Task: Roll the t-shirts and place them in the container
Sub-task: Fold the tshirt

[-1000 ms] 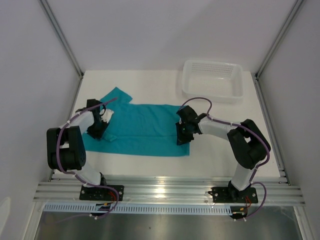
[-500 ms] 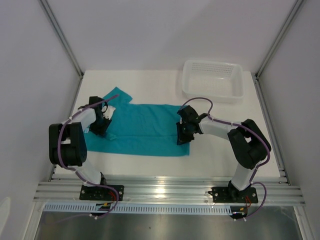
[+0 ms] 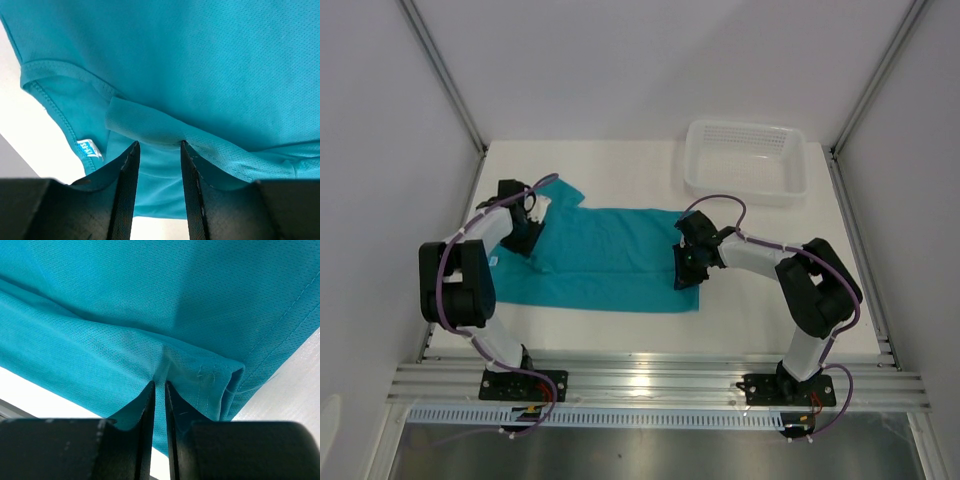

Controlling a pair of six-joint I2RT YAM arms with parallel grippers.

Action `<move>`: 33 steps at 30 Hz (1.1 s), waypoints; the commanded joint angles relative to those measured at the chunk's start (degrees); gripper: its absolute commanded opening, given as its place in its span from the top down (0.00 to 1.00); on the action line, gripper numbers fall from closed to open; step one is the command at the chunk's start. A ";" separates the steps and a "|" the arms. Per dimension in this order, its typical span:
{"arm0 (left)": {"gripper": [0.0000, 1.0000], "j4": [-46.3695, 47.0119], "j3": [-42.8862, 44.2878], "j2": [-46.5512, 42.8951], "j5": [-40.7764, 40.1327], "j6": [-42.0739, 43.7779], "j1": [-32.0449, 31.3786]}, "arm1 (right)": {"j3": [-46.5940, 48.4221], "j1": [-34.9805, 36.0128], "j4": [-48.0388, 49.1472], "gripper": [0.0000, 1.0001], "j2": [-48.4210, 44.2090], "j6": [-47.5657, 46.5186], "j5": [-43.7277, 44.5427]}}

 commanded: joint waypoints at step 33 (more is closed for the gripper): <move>0.64 -5.47 -2.41 -2.14 2.87 4.70 -1.61 | -1.43 -0.37 0.74 0.84 0.90 0.08 0.32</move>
